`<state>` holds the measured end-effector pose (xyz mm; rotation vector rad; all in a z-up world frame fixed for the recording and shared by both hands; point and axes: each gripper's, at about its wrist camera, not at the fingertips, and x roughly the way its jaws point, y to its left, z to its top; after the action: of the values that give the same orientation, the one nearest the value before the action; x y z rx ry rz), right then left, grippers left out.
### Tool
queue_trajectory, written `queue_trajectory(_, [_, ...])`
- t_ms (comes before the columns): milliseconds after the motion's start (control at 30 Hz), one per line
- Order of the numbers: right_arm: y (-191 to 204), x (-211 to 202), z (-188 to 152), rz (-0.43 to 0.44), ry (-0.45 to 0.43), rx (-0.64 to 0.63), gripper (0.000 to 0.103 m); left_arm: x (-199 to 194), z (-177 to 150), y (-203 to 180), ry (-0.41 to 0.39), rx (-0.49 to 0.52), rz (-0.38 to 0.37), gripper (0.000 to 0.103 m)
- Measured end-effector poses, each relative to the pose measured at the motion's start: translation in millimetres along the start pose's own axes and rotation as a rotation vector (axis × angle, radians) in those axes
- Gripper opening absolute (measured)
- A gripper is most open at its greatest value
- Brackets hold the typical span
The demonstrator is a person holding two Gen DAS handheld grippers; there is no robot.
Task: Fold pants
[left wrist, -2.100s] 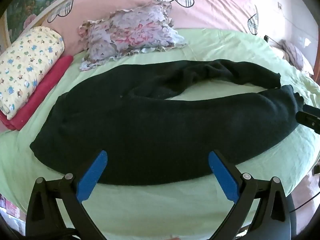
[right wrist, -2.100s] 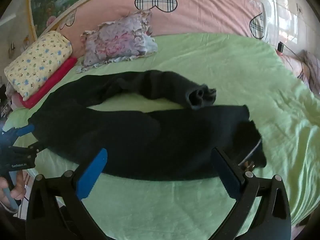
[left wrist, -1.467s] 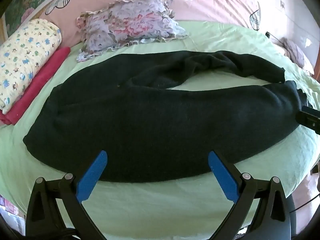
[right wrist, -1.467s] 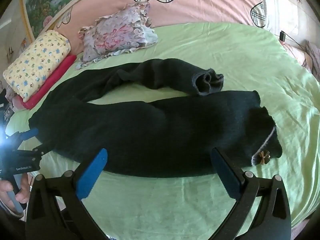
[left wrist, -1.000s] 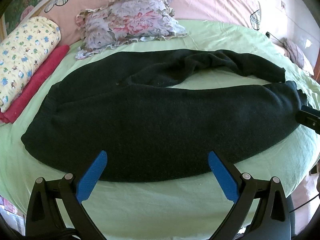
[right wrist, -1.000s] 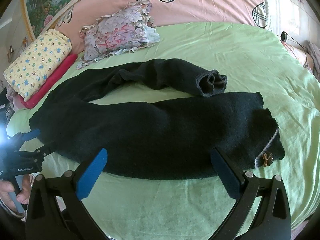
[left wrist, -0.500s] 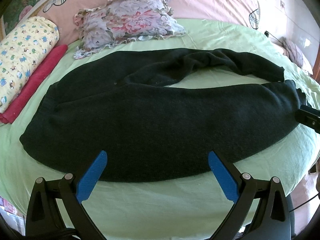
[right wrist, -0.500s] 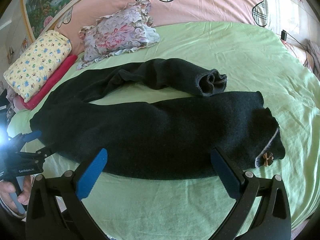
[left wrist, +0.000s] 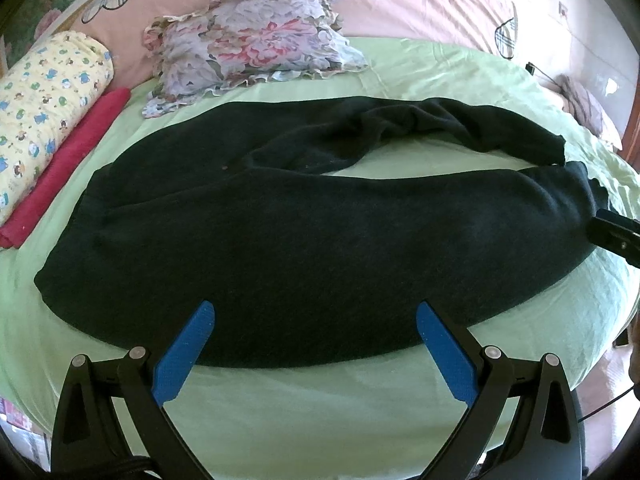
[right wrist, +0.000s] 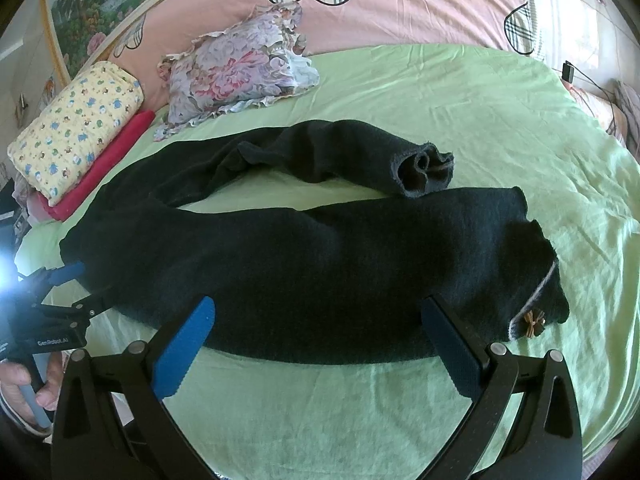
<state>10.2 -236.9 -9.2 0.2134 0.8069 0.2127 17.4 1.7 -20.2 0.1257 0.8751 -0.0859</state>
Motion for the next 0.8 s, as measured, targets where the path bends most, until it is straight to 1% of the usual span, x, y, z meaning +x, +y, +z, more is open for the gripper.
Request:
queue_trajectory(400, [0.0,-0.3,1.5,0.001,-0.001,-0.002,0.103,-0.4,1.8,0.0,0.003,-0.003,-0.014,0.101])
queue_trajectory(600, [-1.0,-3.1,6.1,0.016,-0.006,-0.004,0.103,0.9,7.7,1.2,0.002,0.003,-0.048,0.101])
queue_trajectory(800, [-6.8,-3.9,12.9,0.018,-0.008,0.005,0.103,3.4,19.1,-1.6,-0.005,0.043,-0.082,0.101])
